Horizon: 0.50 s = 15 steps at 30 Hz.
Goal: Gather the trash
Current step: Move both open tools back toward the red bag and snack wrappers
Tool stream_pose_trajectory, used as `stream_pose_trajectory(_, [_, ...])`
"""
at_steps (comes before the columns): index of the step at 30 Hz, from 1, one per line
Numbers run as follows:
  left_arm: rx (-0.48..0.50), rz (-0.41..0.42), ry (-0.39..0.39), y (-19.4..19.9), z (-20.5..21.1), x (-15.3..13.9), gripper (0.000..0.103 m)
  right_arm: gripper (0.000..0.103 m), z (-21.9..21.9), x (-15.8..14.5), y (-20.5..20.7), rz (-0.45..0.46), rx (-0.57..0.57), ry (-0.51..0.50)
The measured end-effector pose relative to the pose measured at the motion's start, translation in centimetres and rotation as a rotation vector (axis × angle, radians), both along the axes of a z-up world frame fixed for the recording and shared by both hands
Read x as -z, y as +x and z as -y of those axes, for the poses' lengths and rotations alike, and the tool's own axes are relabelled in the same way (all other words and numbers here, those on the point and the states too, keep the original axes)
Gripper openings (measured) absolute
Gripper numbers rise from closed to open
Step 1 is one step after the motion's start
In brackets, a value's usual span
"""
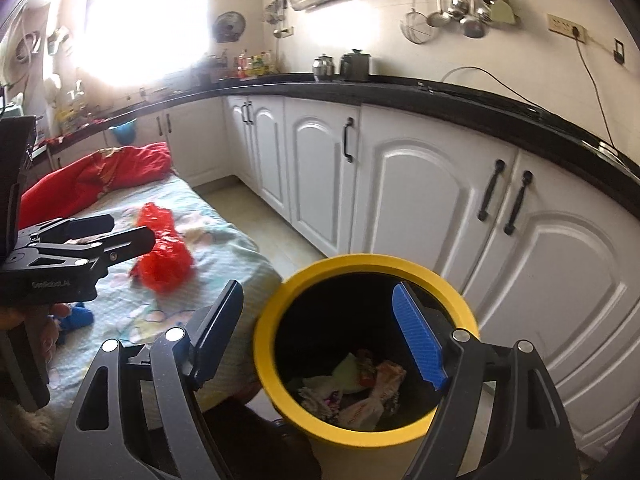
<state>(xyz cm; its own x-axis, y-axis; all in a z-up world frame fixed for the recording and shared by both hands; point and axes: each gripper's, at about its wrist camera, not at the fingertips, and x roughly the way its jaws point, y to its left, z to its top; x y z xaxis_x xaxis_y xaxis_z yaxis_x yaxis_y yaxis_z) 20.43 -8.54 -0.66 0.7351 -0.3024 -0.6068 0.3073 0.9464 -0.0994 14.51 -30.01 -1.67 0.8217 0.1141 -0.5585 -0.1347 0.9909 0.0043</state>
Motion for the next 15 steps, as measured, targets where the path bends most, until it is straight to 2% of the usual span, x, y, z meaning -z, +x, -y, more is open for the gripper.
stream_pose_trajectory(15, [-0.107,0.037,-0.009,-0.8,-7.0,-1.3,0.092,0.075,-7.4,-0.8,0.5,0.021,-0.133,0.0])
